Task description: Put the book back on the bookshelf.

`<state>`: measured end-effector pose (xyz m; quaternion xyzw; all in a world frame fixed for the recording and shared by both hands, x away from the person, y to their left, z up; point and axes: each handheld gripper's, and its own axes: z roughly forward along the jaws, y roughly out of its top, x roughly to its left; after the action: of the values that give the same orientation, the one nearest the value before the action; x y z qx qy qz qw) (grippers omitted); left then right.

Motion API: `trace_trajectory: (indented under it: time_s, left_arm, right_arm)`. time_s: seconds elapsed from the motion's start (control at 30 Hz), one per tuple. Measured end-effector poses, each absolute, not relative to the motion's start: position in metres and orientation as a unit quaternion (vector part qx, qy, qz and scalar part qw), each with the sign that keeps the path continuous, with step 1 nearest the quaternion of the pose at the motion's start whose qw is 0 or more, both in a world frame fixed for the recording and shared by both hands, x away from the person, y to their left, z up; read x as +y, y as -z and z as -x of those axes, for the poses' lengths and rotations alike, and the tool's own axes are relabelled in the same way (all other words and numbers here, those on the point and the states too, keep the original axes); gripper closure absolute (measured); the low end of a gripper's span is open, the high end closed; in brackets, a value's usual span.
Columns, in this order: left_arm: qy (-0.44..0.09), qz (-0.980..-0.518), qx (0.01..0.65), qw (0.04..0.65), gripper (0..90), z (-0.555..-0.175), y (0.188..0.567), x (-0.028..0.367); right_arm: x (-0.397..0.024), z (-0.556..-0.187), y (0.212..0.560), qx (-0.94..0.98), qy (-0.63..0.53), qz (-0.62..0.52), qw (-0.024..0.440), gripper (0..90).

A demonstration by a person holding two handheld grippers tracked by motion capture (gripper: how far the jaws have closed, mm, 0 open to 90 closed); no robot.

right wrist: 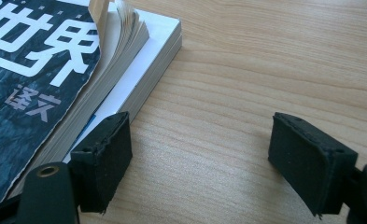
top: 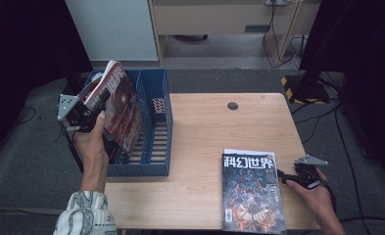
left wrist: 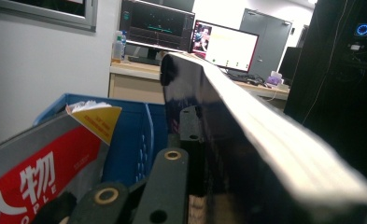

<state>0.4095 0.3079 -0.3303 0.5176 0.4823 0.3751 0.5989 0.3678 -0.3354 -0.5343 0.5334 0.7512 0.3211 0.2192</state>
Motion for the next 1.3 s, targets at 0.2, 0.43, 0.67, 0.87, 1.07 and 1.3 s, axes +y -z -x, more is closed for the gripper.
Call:
trace_trajectory:
  time_s: [0.2, 0.43, 0.67, 0.87, 1.07, 1.3]
  left_arm:
    - [-0.382, -0.525, 0.481, 0.589, 83.9, -0.410, 0.338, 0.306]
    - [-0.375, -0.525, 0.485, 0.591, 83.9, -0.414, 0.348, 0.306]
    - [-0.374, -0.523, 0.490, 0.588, 83.9, -0.416, 0.356, 0.305]
    - [-0.372, -0.524, 0.496, 0.584, 83.9, -0.418, 0.364, 0.307]
    - [-0.369, -0.527, 0.497, 0.582, 83.9, -0.421, 0.370, 0.307]
    - [-0.365, -0.524, 0.502, 0.583, 83.8, -0.423, 0.377, 0.306]
  right_arm:
    - [-0.335, -0.368, 0.534, 0.751, -0.321, -0.534, 0.218, 21.6]
    - [-0.335, -0.368, 0.534, 0.751, -0.321, -0.533, 0.219, 21.6]
    - [-0.335, -0.368, 0.534, 0.751, -0.321, -0.533, 0.219, 21.6]
    - [-0.335, -0.368, 0.534, 0.751, -0.322, -0.533, 0.220, 21.6]
    - [-0.336, -0.368, 0.534, 0.752, -0.321, -0.531, 0.220, 21.6]
    - [-0.336, -0.368, 0.534, 0.752, -0.321, -0.531, 0.220, 21.6]
